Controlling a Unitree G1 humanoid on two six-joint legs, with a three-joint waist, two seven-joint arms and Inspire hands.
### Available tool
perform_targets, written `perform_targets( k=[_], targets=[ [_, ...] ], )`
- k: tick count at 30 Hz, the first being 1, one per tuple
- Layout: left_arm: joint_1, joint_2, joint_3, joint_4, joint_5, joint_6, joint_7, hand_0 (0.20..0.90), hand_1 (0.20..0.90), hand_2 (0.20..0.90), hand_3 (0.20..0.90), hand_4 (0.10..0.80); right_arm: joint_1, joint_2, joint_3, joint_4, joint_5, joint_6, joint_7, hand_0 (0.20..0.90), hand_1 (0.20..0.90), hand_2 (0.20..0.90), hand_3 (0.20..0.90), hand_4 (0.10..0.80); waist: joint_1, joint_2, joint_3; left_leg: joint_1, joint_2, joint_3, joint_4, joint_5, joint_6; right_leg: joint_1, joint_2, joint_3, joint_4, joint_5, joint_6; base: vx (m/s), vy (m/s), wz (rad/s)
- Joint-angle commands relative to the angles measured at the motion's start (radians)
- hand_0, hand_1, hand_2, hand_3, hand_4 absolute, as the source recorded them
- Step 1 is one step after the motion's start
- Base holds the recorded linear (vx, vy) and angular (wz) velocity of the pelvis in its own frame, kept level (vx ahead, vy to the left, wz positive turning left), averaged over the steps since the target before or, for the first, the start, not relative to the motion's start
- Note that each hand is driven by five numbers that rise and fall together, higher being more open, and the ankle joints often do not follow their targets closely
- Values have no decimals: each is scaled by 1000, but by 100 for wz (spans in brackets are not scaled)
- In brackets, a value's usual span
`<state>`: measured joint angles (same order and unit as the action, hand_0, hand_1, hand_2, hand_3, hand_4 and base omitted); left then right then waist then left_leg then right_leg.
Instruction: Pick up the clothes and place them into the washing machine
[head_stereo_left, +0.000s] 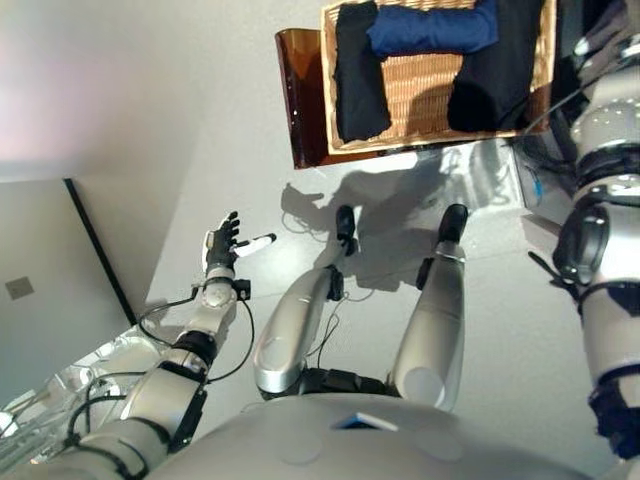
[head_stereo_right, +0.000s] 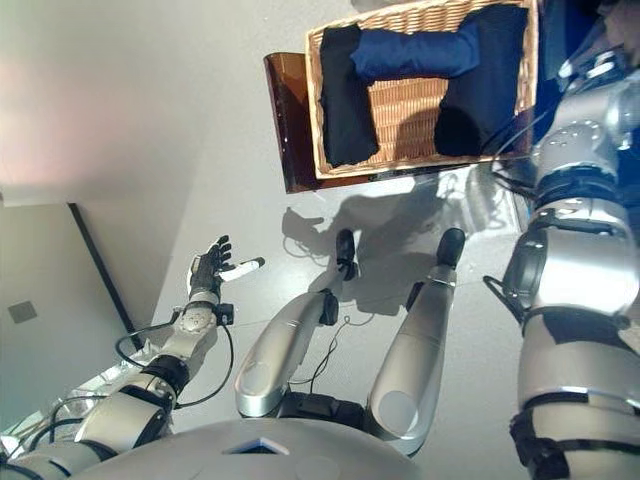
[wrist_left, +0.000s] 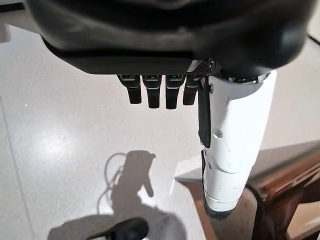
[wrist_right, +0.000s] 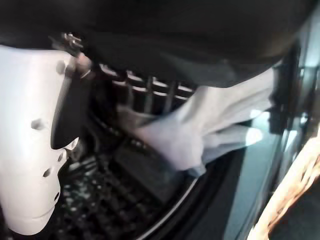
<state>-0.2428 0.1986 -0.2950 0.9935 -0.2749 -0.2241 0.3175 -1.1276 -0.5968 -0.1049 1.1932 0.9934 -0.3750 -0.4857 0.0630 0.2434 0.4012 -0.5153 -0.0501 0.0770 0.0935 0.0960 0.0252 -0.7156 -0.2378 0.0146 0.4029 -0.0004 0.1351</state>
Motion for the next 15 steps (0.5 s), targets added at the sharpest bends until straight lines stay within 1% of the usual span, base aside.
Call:
perform_targets(
  k=[1, 2, 4, 5, 6, 10, 11, 12, 14, 15],
  targets=[
    [18, 20, 4, 92, -15, -11, 25, 900, 900, 900, 900, 800, 96, 35, 99, -72, -5, -37, 82, 900, 900, 900, 900, 800, 29, -12, -134, -41, 6, 3, 103, -99, -101, 51, 67, 38, -112, 34, -13, -15, -11, -9],
    [19, 21, 4, 91, -15, -11, 26, 900, 900, 900, 900, 800, 98, 37, 98, -74, -6, -37, 81, 900, 900, 900, 900, 800, 28, -13, -134, -40, 6, 2, 103, -99, -101, 52, 67, 38, -113, 34, -13, -24, -16, -11],
    [18, 21, 9, 97, -10, -8, 28, 900, 900, 900, 900, 800, 154, 116, 106, -101, -12, -37, 94, 900, 900, 900, 900, 800, 27, -23, -133, -34, 8, -3, 102, -95, -99, 68, 69, 35, -125, 39, -15, -10, -16, -9],
    [18, 21, 8, 97, -10, -8, 28, 900, 900, 900, 900, 800, 154, 116, 106, -102, -13, -37, 94, 900, 900, 900, 900, 800, 27, -23, -133, -33, 8, -3, 102, -94, -99, 69, 69, 35, -125, 39, -15, 3, -28, -6],
    [16, 21, 10, 101, -9, -6, 29, 900, 900, 900, 900, 800, 186, 163, 118, -122, -14, -38, 104, 900, 900, 900, 900, 800, 27, -33, -132, -22, 7, -8, 95, -91, -98, 89, 70, 33, -139, 46, -16, 6, -25, -4],
    [13, 14, 14, 112, 0, 2, 32, 900, 900, 900, 900, 800, 284, 277, 148, -181, 10, -39, 143, 900, 900, 900, 900, 800, 24, -63, -139, 20, 9, -20, 66, -82, -95, 141, 70, 27, -178, 57, -17, 41, -34, -1],
    [12, 12, 18, 116, 3, 7, 29, 900, 900, 900, 900, 800, 331, 323, 164, -195, 30, -33, 171, 900, 900, 900, 900, 800, 26, -80, -143, 42, 11, -26, 54, -79, -95, 171, 67, 23, -199, 64, -15, 43, -43, 5],
    [13, 13, 18, 116, 3, 7, 29, 900, 900, 900, 900, 800, 333, 324, 164, -196, 30, -33, 171, 900, 900, 900, 900, 800, 26, -80, -143, 44, 11, -26, 52, -78, -95, 173, 67, 22, -201, 64, -15, 40, -32, 11],
    [13, 9, 21, 119, 7, 11, 27, 900, 900, 900, 900, 800, 380, 371, 191, -224, 42, -30, 192, 900, 900, 900, 900, 800, 27, -100, -148, 69, 12, -31, 36, -74, -95, 201, 69, 18, -221, 70, -13, 31, -22, 8],
    [14, 9, 23, 117, 8, 14, 26, 900, 900, 900, 900, 800, 399, 379, 196, -243, 42, -25, 198, 900, 900, 900, 900, 800, 25, -109, -148, 80, 12, -34, 31, -72, -95, 214, 69, 16, -229, 74, -14, 44, -37, 1]
  ],
)
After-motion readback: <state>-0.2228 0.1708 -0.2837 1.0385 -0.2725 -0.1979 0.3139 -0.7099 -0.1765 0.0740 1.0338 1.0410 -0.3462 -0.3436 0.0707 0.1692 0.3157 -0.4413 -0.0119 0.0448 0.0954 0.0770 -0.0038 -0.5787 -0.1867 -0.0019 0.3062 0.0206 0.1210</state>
